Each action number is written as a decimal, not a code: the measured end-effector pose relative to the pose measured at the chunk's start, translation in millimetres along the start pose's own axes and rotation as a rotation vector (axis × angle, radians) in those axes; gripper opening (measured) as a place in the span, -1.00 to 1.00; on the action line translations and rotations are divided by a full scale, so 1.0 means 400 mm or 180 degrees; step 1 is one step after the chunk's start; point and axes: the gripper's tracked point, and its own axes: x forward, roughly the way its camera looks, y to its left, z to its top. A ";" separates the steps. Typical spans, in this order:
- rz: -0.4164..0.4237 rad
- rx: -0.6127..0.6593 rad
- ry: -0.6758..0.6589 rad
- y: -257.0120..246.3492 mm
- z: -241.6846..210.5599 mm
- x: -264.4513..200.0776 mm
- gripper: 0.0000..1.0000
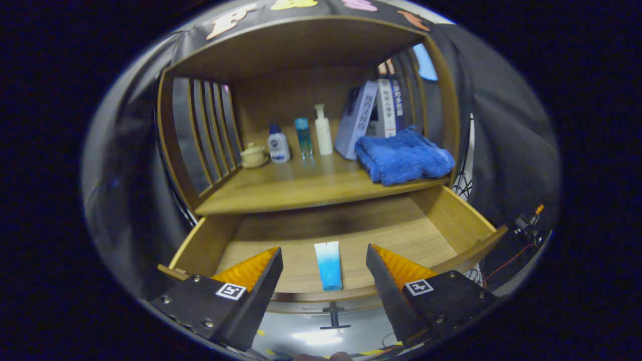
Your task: Pull open the drawer, take out the items inside it, and place them on the countertop above the cabinet.
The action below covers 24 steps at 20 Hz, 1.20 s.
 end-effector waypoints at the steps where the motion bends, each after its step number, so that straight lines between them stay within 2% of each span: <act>1: -0.0041 -0.0076 0.0181 -0.002 -0.013 0.022 0.99; 5: -0.0112 -0.0211 0.0770 0.007 -0.080 0.122 0.99; 6: -0.0081 -0.0230 0.0889 0.011 -0.079 0.117 1.00; 8: -0.0034 -0.0063 0.1117 0.032 -0.098 0.141 0.96; 10: -0.0101 0.0093 0.1338 0.028 -0.116 0.160 0.97; 11: -0.0158 0.0149 0.1414 0.023 -0.122 0.173 0.86; 13: -0.0228 0.0089 0.1590 0.013 -0.134 0.203 0.84; 15: -0.0357 -0.0018 0.1762 -0.006 -0.160 0.232 0.56; 18: -0.0328 -0.0055 0.2233 0.002 -0.211 0.226 0.19; 20: -0.0386 0.0002 0.2268 -0.009 -0.193 0.224 0.01; 23: -0.0244 0.0079 0.2203 0.004 -0.192 0.225 -0.26; 24: -0.0193 0.0104 0.2138 0.005 -0.183 0.218 -0.26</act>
